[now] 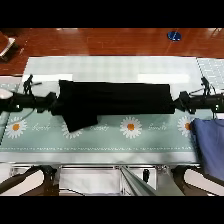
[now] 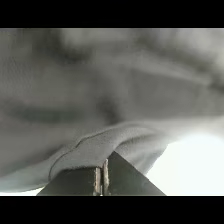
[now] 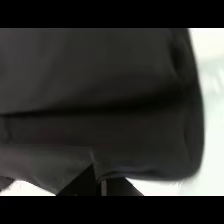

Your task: Fold the shirts.

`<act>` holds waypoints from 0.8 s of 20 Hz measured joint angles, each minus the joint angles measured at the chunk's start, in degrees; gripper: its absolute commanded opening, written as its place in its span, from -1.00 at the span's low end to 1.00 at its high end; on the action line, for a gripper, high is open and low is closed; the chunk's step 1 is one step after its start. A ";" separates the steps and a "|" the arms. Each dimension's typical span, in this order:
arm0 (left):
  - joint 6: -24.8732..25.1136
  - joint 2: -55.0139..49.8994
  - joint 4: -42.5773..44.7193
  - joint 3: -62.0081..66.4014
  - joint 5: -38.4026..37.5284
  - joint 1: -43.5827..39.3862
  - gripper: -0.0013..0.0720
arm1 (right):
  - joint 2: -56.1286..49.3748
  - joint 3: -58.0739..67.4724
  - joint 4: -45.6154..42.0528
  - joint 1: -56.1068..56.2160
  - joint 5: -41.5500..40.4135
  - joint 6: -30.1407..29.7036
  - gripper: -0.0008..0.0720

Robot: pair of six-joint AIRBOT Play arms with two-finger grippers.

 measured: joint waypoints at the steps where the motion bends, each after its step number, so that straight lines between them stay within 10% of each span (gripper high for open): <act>1: -0.72 -2.93 -0.02 3.87 -0.33 -0.13 -0.92 | -1.95 2.75 0.09 0.81 -0.33 0.61 -0.91; 11: -4.83 -33.38 -0.09 41.31 -5.84 -4.28 -0.90 | -19.61 22.43 2.69 3.41 -1.92 4.24 -0.83; 12: -4.96 -35.80 0.09 43.60 -7.28 -4.44 -0.57 | -20.79 23.12 3.41 3.63 -2.12 4.00 -0.39; 13: -5.01 -37.51 0.00 45.22 -8.31 -4.52 0.32 | -22.03 23.61 3.85 3.89 -2.36 3.74 0.12; 16: -5.31 -40.61 0.55 48.33 -10.91 -4.24 0.42 | -24.37 24.61 4.72 4.44 -3.50 3.17 0.15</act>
